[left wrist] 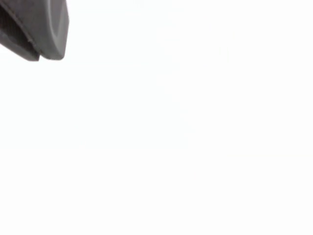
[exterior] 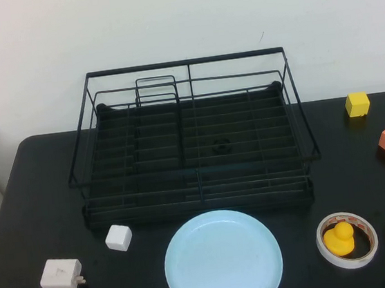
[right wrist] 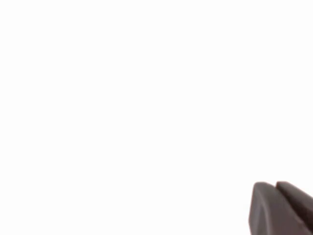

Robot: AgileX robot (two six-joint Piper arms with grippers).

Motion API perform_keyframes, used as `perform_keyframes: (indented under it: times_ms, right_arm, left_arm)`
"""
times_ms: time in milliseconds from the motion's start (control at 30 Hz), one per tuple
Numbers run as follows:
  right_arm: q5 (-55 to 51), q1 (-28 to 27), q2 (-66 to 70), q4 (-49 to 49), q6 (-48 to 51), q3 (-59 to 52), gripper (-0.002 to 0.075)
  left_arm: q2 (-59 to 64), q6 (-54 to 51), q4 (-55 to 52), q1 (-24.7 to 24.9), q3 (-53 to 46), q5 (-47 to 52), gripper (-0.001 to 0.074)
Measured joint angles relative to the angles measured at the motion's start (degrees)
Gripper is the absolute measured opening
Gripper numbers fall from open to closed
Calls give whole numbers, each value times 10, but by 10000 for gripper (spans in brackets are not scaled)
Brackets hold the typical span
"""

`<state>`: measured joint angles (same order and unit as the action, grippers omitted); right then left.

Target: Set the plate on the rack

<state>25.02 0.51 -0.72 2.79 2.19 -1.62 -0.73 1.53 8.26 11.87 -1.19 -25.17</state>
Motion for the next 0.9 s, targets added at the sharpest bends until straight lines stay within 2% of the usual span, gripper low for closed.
perform_keyframes:
  times_ms: [133,267,433,533,600,700,800,900]
  right_arm:
    - [142,0,0,1,1,0,-2]
    - [230,0,0,-6,5,0,-2]
    - [235,0,0,-47,5,0,-2]
    - [229,0,0,-51,5,0,-2]
    - [197,0,0,-52,5,6,-2]
    - [74,0,0,-53,5,53,-2]
    - [-86,0,4,-53,5,130,-2]
    - [-228,0,40,-53,5,212,-2]
  left_arm:
    - [0,0,0,0,0,-104,-1]
    - [-1,0,0,0,0,-155,-1]
    - [-1,9,0,0,0,-184,-1]
    - [-1,50,-6,0,0,-193,-1]
    - [-1,79,-14,0,0,-194,-1]
    - [-1,125,-28,0,1,-154,-1]
    - [-1,202,-36,0,57,14,-1]
    - [8,214,-48,0,147,208,-1]
